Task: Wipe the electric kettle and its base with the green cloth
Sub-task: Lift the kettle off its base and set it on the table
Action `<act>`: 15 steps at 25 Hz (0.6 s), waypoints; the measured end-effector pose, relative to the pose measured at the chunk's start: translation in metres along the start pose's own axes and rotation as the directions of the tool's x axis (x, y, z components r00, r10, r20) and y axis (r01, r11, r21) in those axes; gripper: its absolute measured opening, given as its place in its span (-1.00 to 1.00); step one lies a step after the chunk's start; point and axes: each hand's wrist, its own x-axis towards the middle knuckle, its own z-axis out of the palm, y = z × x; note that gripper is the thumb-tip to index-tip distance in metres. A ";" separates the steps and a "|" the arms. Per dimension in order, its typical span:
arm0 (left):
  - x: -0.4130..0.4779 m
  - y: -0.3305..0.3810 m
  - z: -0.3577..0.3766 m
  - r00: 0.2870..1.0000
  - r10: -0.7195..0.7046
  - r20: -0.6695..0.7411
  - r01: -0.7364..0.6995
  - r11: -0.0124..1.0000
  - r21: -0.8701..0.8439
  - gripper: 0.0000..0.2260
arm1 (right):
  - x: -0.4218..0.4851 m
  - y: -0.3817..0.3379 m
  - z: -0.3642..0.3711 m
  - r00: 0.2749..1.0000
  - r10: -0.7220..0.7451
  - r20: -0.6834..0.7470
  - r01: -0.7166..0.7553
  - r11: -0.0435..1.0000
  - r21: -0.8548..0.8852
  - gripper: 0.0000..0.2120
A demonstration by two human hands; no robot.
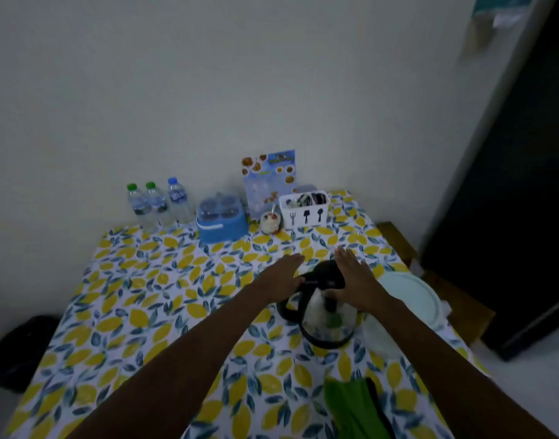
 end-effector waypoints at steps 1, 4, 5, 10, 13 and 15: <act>0.003 0.002 0.008 0.999 -0.021 0.039 0.022 0.999 -0.046 -0.45 | -0.002 0.002 0.008 1.000 0.019 0.021 -0.020 0.999 0.025 -0.01; 0.009 0.006 0.026 0.999 -0.049 -0.005 0.047 0.986 -0.160 -0.56 | -0.006 0.005 0.023 0.996 0.075 -0.055 -0.064 0.983 0.170 0.01; 0.011 0.003 0.032 0.997 -0.067 -0.047 0.058 0.983 -0.172 -0.61 | -0.006 0.005 0.025 0.993 0.092 -0.076 -0.075 0.976 0.203 0.02; -0.002 -0.012 0.046 0.980 -0.090 -0.177 0.045 0.969 -0.245 -0.61 | -0.010 -0.006 0.020 0.986 0.102 -0.134 -0.067 0.968 0.241 0.04; -0.032 -0.023 0.040 0.957 -0.083 -0.279 0.004 0.962 -0.273 -0.63 | -0.023 -0.029 0.016 0.977 -0.005 -0.213 0.052 0.975 0.215 0.04; -0.062 -0.036 0.036 0.937 -0.111 -0.332 0.014 0.959 -0.282 -0.61 | -0.034 -0.049 0.019 0.976 -0.102 -0.193 0.138 0.974 0.180 0.03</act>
